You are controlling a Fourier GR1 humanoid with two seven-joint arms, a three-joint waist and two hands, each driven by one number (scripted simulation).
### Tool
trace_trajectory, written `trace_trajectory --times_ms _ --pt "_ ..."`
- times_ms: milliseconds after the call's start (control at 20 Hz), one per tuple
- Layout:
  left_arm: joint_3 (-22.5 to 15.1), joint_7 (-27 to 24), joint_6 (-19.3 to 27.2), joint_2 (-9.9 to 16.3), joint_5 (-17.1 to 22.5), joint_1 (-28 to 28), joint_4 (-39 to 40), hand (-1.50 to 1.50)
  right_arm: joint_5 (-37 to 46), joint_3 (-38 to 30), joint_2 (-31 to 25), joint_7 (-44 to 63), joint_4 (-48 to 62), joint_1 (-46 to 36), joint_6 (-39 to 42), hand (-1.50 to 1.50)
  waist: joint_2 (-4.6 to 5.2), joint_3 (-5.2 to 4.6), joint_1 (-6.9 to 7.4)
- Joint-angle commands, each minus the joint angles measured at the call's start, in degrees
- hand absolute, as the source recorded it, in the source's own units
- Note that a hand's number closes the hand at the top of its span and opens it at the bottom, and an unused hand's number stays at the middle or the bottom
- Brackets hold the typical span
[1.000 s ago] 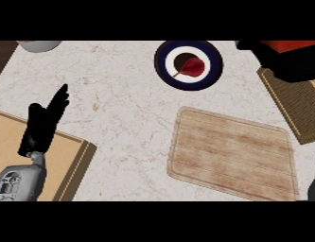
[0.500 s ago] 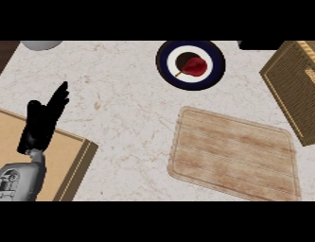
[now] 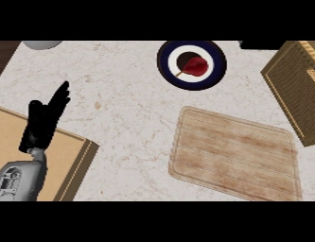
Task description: Pick the bell pepper from the cutting board and place it in the basket
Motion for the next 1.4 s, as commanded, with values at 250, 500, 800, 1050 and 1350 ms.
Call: trace_trajectory --times_ms 250,500,800,1050,1350 --pt "0.23 1.76 -1.06 0.08 0.69 0.26 -0.53 0.00 0.70 -2.52 -6.84 -20.10 18.20 2.00 -8.50 1.50 -0.09 -0.01 0.08" --pt "-0.82 2.07 -1.19 -0.49 0.44 2.42 -3.95 0.00 2.14 -2.08 -5.92 -27.01 28.15 2.63 -13.94 1.50 0.00 0.02 0.81" --pt "-2.35 4.77 2.11 -2.77 -2.31 -1.69 -2.18 0.00 4.94 -1.69 -8.10 -34.09 39.01 1.92 -18.84 1.50 0.18 0.04 0.70" --pt "0.87 2.07 -1.79 0.86 0.87 0.19 -2.01 0.00 -0.02 -6.72 -5.49 -32.07 43.86 2.69 -18.00 1.50 0.06 0.04 0.52" --pt "0.90 3.39 -1.07 0.79 0.17 -2.82 -1.36 0.00 -2.04 -9.25 -5.83 -36.10 50.37 -1.06 -20.35 -1.50 0.28 0.07 0.89"
